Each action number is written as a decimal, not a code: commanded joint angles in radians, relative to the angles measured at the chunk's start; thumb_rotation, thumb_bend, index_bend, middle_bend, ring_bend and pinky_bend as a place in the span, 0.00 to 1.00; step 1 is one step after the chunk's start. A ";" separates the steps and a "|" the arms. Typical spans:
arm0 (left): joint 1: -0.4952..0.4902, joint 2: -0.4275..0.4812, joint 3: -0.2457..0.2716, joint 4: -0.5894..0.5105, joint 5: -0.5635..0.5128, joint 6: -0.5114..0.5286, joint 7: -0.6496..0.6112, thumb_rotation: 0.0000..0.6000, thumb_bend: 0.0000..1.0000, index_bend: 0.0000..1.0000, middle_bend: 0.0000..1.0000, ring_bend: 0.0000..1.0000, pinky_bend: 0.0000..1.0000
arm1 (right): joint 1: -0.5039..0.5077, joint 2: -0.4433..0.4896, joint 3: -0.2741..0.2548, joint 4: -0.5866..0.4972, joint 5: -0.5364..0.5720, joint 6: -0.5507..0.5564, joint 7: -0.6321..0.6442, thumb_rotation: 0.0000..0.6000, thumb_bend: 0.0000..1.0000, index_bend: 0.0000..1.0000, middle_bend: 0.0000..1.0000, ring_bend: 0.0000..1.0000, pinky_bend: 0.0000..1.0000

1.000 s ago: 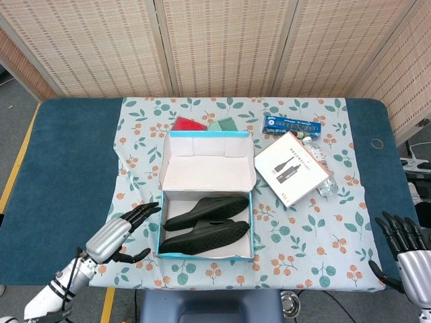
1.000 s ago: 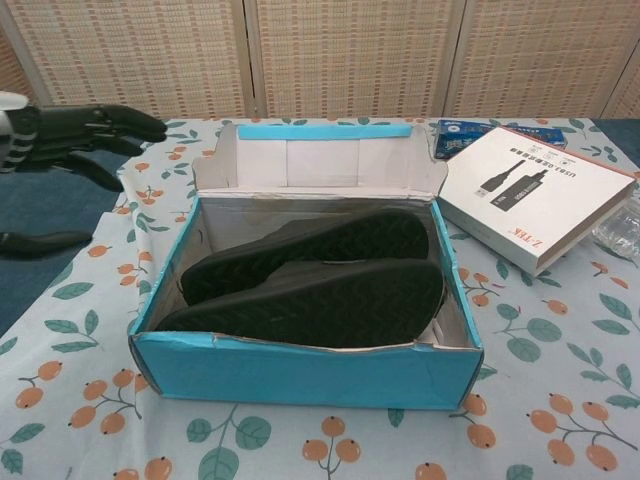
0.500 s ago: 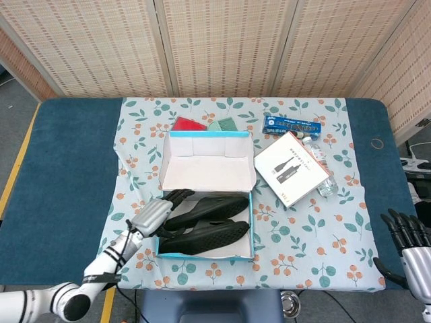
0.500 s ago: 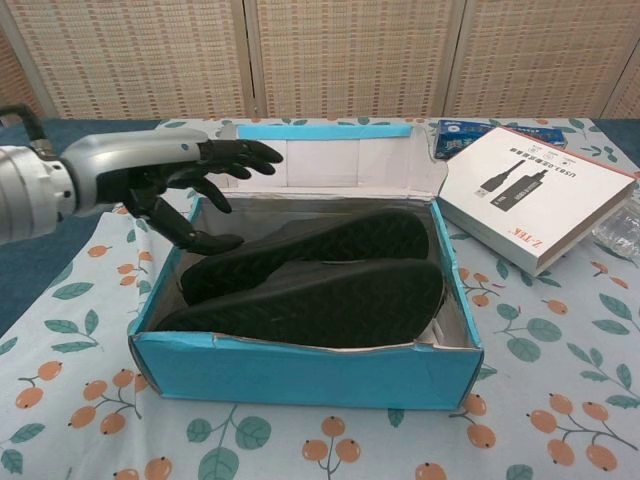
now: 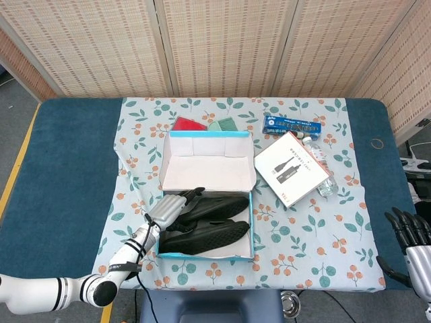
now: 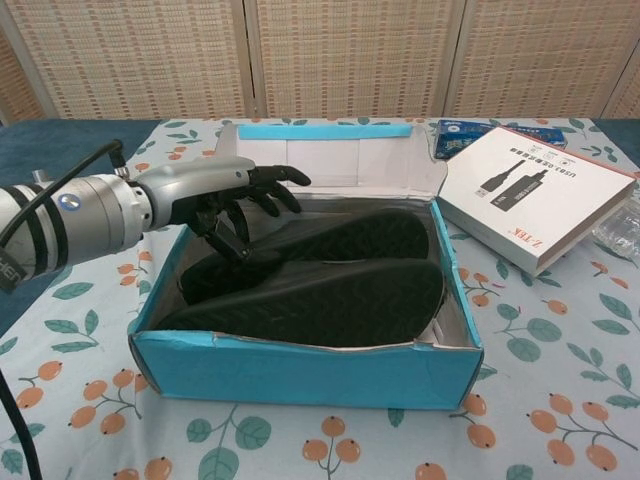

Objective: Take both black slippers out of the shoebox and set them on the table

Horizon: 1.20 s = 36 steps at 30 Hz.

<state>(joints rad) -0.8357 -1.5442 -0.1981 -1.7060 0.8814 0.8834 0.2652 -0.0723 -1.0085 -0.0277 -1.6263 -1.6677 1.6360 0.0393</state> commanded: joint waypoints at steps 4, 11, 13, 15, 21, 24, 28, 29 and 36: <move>-0.051 0.026 0.026 -0.016 -0.116 -0.039 0.085 1.00 0.35 0.04 0.17 0.14 0.42 | -0.003 0.004 0.001 -0.002 0.000 0.008 0.005 0.97 0.19 0.00 0.00 0.00 0.00; -0.100 0.038 0.057 -0.036 -0.222 -0.021 0.176 1.00 0.35 0.06 0.17 0.14 0.43 | -0.006 0.007 -0.002 -0.005 -0.007 0.012 0.008 0.97 0.19 0.00 0.00 0.00 0.00; -0.116 0.039 0.068 -0.037 -0.255 -0.011 0.207 1.00 0.34 0.07 0.17 0.14 0.43 | -0.007 0.008 -0.002 -0.005 -0.008 0.015 0.009 0.97 0.19 0.00 0.00 0.00 0.00; -0.128 0.039 0.076 -0.040 -0.284 -0.003 0.230 1.00 0.35 0.09 0.17 0.15 0.45 | -0.007 0.009 -0.002 -0.005 -0.008 0.015 0.010 0.97 0.19 0.00 0.00 0.00 0.00; -0.148 0.036 0.109 -0.051 -0.293 0.037 0.287 1.00 0.35 0.23 0.28 0.22 0.49 | -0.008 0.011 -0.001 -0.004 -0.007 0.016 0.014 0.97 0.19 0.00 0.00 0.00 0.00; -0.140 0.021 0.121 -0.050 -0.248 0.080 0.299 1.00 0.36 0.35 0.36 0.27 0.52 | -0.008 0.011 -0.001 -0.004 -0.006 0.015 0.014 0.97 0.19 0.00 0.00 0.00 0.00; -0.109 -0.006 0.141 -0.031 -0.136 0.138 0.286 1.00 0.36 0.39 0.40 0.31 0.53 | -0.008 0.012 -0.002 -0.006 -0.005 0.014 0.013 0.97 0.19 0.00 0.00 0.00 0.00; -0.102 -0.011 0.143 -0.027 -0.116 0.148 0.280 1.00 0.36 0.39 0.39 0.31 0.52 | -0.008 0.012 -0.002 -0.007 -0.006 0.014 0.012 0.97 0.19 0.00 0.00 0.00 0.00; -0.065 -0.021 0.166 -0.020 -0.022 0.178 0.269 1.00 0.36 0.38 0.39 0.31 0.51 | -0.010 0.015 -0.001 -0.009 -0.004 0.017 0.015 0.97 0.19 0.00 0.00 0.00 0.00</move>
<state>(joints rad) -0.9120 -1.5608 -0.0411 -1.7292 0.8404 1.0501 0.5371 -0.0824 -0.9933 -0.0283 -1.6350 -1.6708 1.6530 0.0546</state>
